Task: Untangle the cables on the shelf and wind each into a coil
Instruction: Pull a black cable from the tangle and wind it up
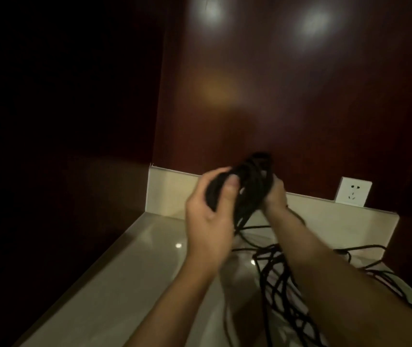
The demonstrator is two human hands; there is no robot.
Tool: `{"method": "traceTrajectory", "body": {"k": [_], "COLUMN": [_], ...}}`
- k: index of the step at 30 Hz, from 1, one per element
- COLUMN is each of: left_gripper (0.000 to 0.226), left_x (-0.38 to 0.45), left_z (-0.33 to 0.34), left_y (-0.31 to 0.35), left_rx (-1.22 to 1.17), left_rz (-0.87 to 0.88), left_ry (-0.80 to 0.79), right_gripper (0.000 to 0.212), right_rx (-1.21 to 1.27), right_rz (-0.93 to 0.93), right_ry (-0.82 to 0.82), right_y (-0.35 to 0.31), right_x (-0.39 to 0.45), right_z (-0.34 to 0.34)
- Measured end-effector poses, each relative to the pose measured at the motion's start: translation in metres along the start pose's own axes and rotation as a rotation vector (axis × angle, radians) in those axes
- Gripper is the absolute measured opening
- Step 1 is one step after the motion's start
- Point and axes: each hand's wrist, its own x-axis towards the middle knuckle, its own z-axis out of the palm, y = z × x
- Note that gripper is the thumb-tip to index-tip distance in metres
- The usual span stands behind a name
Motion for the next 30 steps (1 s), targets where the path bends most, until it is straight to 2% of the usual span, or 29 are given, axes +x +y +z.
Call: {"method": "traceTrajectory", "body": {"k": [1, 3, 5, 7, 8, 11, 12, 16, 18, 21, 24, 25, 27, 28, 30], "left_gripper": [0.012, 0.025, 0.028, 0.025, 0.023, 0.02, 0.022, 0.028, 0.021, 0.018, 0.019, 0.021, 0.031, 0.036, 0.036], "left_x": [0.008, 0.015, 0.015, 0.012, 0.011, 0.009, 0.009, 0.012, 0.017, 0.021, 0.024, 0.027, 0.031, 0.033, 0.034], "left_z": [-0.008, -0.025, -0.041, -0.05, -0.056, -0.067, -0.069, -0.073, -0.075, -0.08, -0.085, -0.088, -0.097, -0.102, -0.11], "left_y": [-0.003, -0.012, -0.015, -0.016, -0.015, -0.012, -0.011, 0.0, 0.008, 0.013, 0.012, 0.012, 0.009, 0.008, 0.003], "left_rx": [-0.01, -0.047, -0.054, -0.104, -0.124, -0.149, -0.165, -0.267, -0.288, -0.325, -0.372, -0.4, -0.469, -0.498, -0.518], "left_rz": [-0.033, -0.117, -0.175, -0.223, -0.235, -0.248, -0.256, -0.236, -0.208, -0.211, -0.231, -0.245, -0.27, -0.28, -0.309], "left_ry": [0.045, 0.107, 0.145, 0.161, 0.159, 0.143, 0.156, 0.191, 0.193, 0.233, 0.277, 0.306, 0.372, 0.396, 0.405], "right_gripper": [0.021, 0.029, 0.039, 0.046, 0.05, 0.066, 0.072, 0.105, 0.118, 0.127, 0.121, 0.106, 0.059, 0.051, 0.049], "right_rx": [-0.027, -0.097, -0.19, -0.245, -0.184, 0.064, 0.077, -0.167, -0.28, -0.345, -0.291, -0.245, -0.154, -0.123, -0.086], "right_rz": [-0.109, -0.462, -0.776, -0.906, -0.889, -0.679, -0.646, -0.724, -0.749, -0.74, -0.654, -0.669, -0.816, -0.838, -0.776], "right_ry": [0.101, 0.238, 0.219, 0.182, 0.16, 0.002, -0.035, -0.079, -0.112, -0.158, -0.22, -0.246, -0.224, -0.227, -0.268], "right_y": [-0.002, 0.002, 0.015, 0.033, 0.039, 0.045, 0.046, 0.055, 0.063, 0.075, 0.083, 0.085, 0.089, 0.089, 0.086], "right_x": [-0.018, -0.053, -0.082, -0.102, -0.112, -0.139, -0.144, -0.144, -0.137, -0.117, -0.1, -0.096, -0.091, -0.089, -0.087], "right_z": [0.007, 0.021, 0.037, 0.043, 0.045, 0.053, 0.056, 0.059, 0.053, 0.035, 0.019, 0.015, 0.012, 0.011, 0.013]}}
